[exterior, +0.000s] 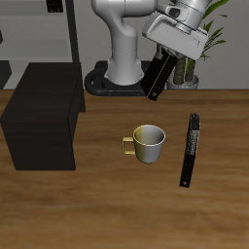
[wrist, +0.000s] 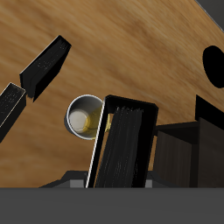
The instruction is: Place the right black book in the top region of the shelf
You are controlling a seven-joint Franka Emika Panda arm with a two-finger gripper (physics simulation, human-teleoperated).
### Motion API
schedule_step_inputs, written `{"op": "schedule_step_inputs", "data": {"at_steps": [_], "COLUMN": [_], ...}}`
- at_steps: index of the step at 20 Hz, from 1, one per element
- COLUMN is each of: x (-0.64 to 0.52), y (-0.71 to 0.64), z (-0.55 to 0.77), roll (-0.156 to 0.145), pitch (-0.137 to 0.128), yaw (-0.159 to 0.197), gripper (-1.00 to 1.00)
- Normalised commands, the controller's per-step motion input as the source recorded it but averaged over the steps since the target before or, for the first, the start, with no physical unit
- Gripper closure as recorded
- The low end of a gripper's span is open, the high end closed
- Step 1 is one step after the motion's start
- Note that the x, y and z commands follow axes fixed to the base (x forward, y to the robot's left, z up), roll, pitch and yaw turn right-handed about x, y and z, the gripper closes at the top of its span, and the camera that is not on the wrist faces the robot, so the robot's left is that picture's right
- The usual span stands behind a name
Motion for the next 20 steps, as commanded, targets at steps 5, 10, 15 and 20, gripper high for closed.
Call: {"op": "schedule_step_inputs", "data": {"at_steps": [5,10,15,20], "x": [0.04,-0.02,-0.10,-0.06], "y": [0.20,0.13,-0.10,-0.21], "z": [-0.17,-0.04,-0.01,0.06], "roll": [-0.057,-0.053,-0.076,-0.111], "pitch": [0.018,0.011,-0.005,-0.026], "yaw": [0.033,0.008,-0.030,-0.028], "gripper": [1.00,1.00,1.00,1.00]}}
